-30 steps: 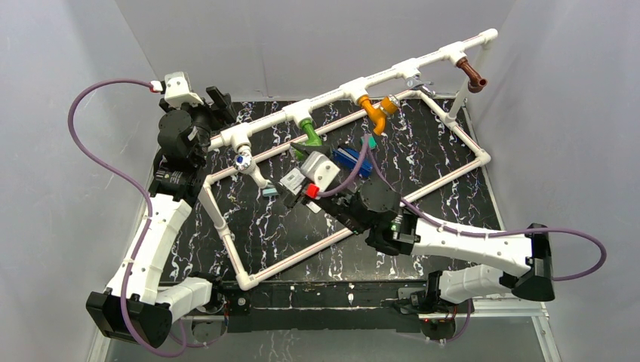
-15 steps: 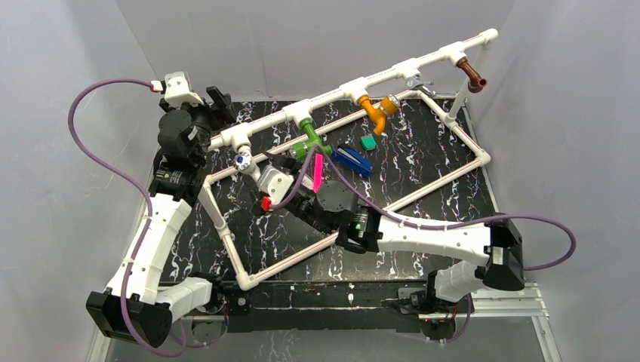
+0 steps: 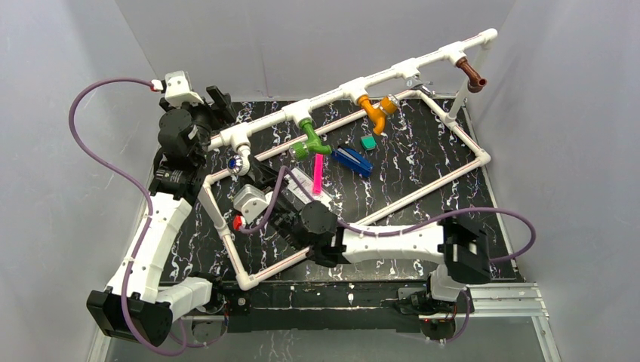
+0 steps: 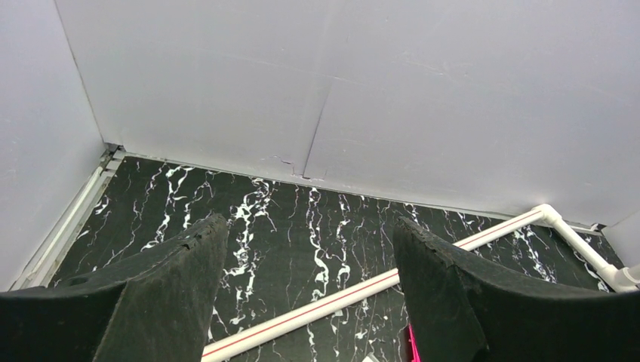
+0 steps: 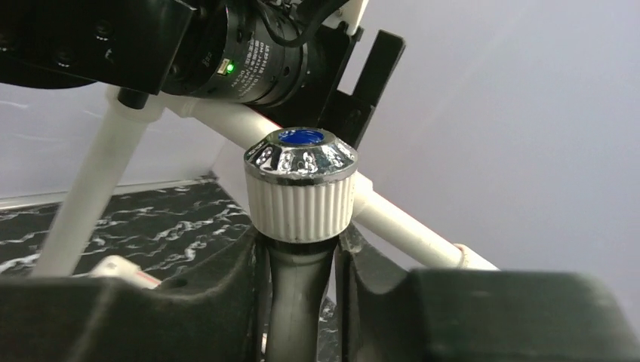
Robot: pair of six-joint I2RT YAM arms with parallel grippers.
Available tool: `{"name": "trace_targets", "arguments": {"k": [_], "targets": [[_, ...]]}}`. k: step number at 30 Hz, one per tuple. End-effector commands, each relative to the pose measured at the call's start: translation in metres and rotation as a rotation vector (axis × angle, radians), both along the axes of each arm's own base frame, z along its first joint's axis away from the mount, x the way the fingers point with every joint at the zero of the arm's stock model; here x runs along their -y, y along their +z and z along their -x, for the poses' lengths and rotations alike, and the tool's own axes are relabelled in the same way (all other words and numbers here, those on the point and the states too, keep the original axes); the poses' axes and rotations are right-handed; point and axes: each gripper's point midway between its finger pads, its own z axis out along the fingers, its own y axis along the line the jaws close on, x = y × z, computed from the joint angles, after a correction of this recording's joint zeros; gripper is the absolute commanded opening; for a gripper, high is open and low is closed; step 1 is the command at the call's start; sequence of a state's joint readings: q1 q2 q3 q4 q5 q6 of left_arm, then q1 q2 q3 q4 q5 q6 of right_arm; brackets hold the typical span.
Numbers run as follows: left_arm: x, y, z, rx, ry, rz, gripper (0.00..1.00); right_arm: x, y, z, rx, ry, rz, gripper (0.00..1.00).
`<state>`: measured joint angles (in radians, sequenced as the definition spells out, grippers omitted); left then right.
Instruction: Install the water faucets
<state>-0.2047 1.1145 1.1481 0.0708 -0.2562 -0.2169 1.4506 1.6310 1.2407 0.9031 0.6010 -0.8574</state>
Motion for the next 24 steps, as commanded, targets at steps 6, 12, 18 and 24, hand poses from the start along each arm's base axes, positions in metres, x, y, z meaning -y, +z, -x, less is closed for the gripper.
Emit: {"name": "trace_targets", "arguments": {"k": [6, 12, 18, 24], "targets": [[-0.013, -0.175, 0.031, -0.578, 0.023, -0.121, 0.78, 0.029, 0.050, -0.008, 0.031, -0.207, -0.294, 0.01], [-0.013, -0.175, 0.031, -0.579, 0.023, -0.118, 0.78, 0.042, 0.050, -0.013, -0.184, -0.151, -0.554, 0.01], [-0.013, -0.176, 0.031, -0.580, 0.021, -0.117, 0.78, 0.058, 0.044, -0.019, -0.415, -0.089, -0.850, 0.01], [-0.013, -0.174, 0.031, -0.574, 0.021, -0.116, 0.78, 0.063, 0.032, -0.031, -0.683, -0.002, -1.108, 0.01]]}}
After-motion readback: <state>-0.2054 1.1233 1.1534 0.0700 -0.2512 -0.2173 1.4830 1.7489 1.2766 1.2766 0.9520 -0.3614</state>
